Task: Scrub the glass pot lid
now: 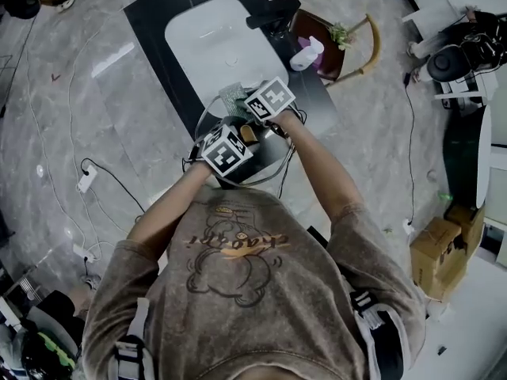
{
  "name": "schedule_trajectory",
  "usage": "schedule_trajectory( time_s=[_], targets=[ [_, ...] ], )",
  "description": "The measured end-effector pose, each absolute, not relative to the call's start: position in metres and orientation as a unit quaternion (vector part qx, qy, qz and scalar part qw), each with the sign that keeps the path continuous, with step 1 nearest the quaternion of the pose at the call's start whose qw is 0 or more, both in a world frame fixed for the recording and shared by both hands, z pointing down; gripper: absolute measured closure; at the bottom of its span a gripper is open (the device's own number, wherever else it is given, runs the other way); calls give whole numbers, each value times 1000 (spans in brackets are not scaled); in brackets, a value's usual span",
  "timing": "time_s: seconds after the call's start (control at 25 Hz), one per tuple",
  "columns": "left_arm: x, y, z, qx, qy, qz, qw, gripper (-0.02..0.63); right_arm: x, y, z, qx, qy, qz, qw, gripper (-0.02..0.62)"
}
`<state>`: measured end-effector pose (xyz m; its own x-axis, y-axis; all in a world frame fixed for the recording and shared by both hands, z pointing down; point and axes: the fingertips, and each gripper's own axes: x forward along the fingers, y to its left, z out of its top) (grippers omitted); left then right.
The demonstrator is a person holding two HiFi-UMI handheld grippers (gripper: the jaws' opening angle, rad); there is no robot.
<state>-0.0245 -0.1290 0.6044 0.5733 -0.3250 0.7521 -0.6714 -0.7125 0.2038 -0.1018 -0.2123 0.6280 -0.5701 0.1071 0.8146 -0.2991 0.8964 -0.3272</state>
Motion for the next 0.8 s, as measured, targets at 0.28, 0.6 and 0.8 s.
schedule_trajectory(
  time_s=[0.28, 0.6, 0.8],
  targets=[
    [-24, -129, 605, 854, -300, 347, 246, 325, -131, -183, 630, -55, -847, 192, 493, 509],
    [-26, -129, 608, 853, -309, 336, 251, 325, -150, -177, 618, -121, -844, 201, 482, 509],
    [-28, -129, 608, 853, -314, 331, 254, 325, -173, -160, 607, -185, -827, 184, 497, 509]
  ],
)
